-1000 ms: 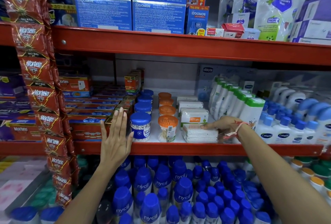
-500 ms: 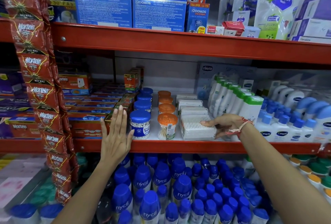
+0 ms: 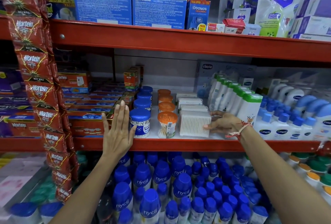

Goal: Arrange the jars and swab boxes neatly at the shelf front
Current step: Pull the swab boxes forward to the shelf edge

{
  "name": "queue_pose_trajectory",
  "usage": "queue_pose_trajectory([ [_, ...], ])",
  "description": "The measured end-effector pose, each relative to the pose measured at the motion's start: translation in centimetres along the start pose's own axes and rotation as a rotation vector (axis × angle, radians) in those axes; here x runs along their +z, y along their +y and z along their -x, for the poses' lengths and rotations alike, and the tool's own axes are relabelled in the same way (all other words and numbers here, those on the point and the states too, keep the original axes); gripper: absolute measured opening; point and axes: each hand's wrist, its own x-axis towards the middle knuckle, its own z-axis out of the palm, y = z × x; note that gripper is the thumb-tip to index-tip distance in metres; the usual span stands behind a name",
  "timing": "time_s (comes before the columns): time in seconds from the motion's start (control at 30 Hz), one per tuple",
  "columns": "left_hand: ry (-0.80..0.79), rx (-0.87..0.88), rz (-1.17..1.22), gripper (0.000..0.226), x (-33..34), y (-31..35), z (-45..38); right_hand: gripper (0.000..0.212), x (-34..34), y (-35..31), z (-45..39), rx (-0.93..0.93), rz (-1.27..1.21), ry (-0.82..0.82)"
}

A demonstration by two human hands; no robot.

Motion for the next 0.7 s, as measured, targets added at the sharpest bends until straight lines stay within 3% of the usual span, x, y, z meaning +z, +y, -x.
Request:
queue_pose_trajectory([
  [0.27, 0.038, -0.03, 0.031, 0.065, -0.1, -0.1, -0.5, 0.063, -0.5, -0.7, -0.3, -0.032, 0.225, 0.037],
  [0.43, 0.023, -0.028, 0.016, 0.063, 0.6, -0.5, -0.4, 0.057, 1.2, -2.3, 0.3, -0.117, 1.052, 0.25],
  [0.53, 0.025, -0.025, 0.009, 0.062, 0.9, -0.6, -0.3, 0.055, 4.1, -4.7, 1.5, -0.288, 1.187, 0.388],
  [0.57, 0.029, -0.024, 0.01, 0.062, 0.9, -0.7, -0.3, 0.058, 5.3, -5.8, 2.0, -0.396, 1.157, 0.349],
  [0.7, 0.056, -0.008, 0.022, 0.062, 1.1, -0.8, -0.1, 0.058, 12.0, -8.7, 4.1, -0.762, 1.156, -0.065],
])
